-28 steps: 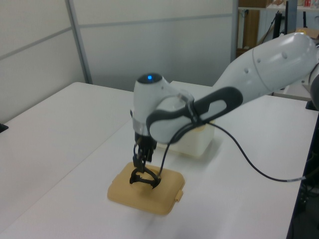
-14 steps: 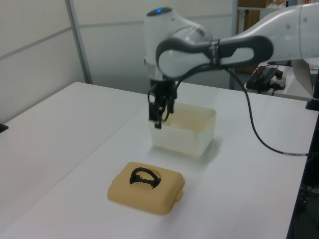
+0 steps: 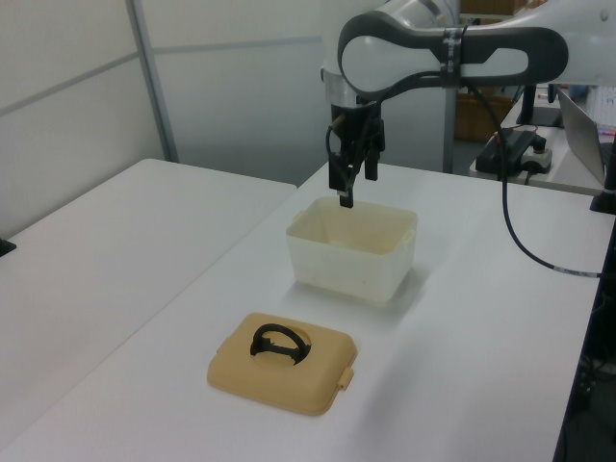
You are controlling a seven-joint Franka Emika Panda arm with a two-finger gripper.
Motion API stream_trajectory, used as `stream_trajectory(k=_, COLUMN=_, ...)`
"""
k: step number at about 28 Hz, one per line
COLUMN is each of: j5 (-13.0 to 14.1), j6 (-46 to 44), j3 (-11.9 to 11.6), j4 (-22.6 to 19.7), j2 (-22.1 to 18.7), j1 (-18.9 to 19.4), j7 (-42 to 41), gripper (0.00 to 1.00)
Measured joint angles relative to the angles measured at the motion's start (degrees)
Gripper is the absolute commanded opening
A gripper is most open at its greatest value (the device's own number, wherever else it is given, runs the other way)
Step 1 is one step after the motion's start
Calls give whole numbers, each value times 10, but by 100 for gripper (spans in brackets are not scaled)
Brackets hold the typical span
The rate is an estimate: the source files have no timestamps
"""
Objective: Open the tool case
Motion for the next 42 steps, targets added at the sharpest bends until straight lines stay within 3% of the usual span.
stream_trajectory(k=8, j5=0, j6=-9, j3=-31, j4=0, j2=-12, j1=0, j7=-24, gripper=100)
stream_trajectory(k=42, j5=5, j6=-10, j3=-18, j4=-1, j2=-7, j1=7, j7=-22, gripper=100)
